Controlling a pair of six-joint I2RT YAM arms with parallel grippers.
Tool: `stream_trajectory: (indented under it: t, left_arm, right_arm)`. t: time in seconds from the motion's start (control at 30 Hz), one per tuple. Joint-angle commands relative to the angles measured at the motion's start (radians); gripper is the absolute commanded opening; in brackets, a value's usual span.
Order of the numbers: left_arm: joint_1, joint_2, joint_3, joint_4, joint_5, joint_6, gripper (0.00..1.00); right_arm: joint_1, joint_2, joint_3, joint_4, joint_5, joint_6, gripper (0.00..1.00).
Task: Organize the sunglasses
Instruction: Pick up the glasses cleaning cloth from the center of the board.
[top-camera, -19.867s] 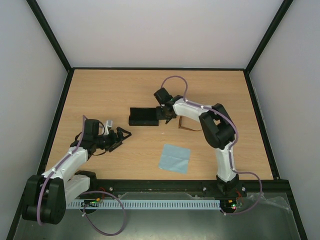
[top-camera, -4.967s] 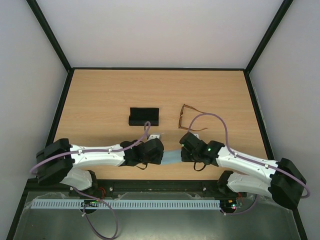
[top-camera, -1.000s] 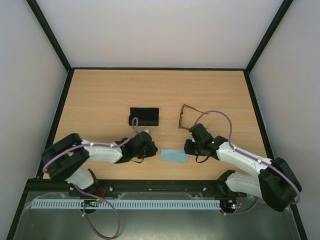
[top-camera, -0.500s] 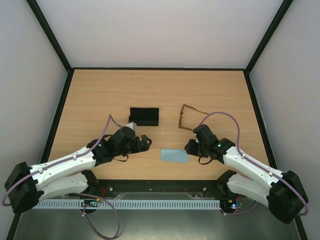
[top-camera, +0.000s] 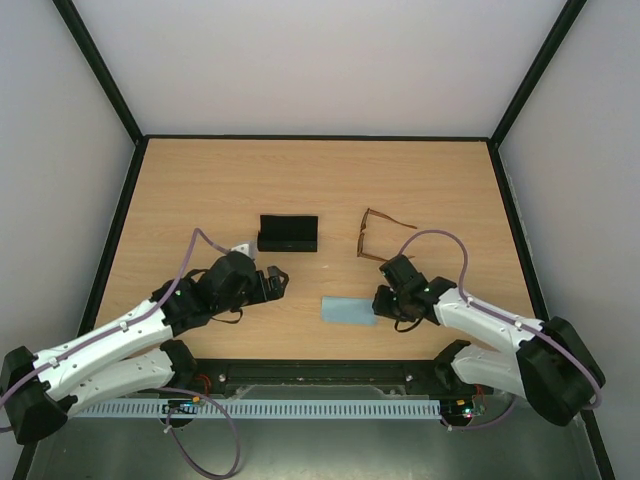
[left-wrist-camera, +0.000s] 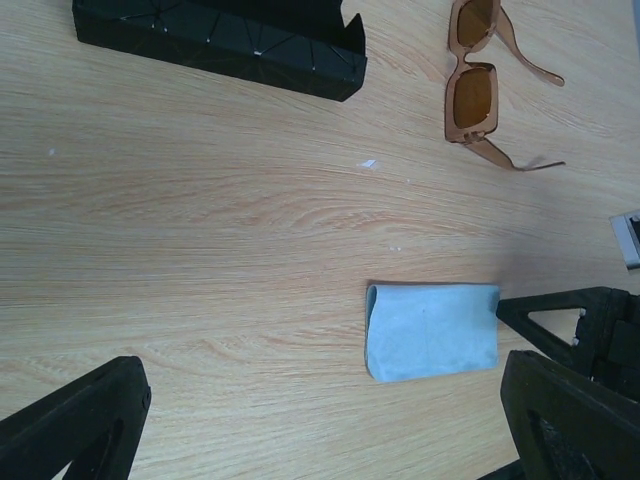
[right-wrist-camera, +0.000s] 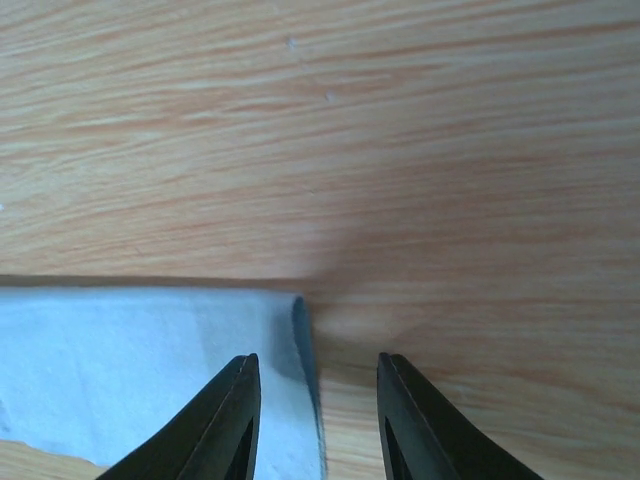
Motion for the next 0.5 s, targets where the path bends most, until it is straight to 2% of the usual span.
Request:
stream_trajectory:
  t: [0.0, 0.17, 0.47]
  left_arm:
    - [0.011, -0.012, -0.026, -0.002, 0.005, 0.013, 0.99]
    - [0.014, -0.011, -0.046, 0.016, 0.019, 0.01, 0.99]
    - [0.015, 0.002, -0.064, 0.046, 0.048, 0.008, 0.99]
  right_arm:
    - [0.014, 0.061, -0.012, 0.0, 0.004, 0.002, 0.35]
    - [0.048, 0.08, -0.01, -0.007, 0.015, 0.02, 0.32]
    - [0.142, 0.02, -0.045, -0.08, 0.07, 0.099, 0.33]
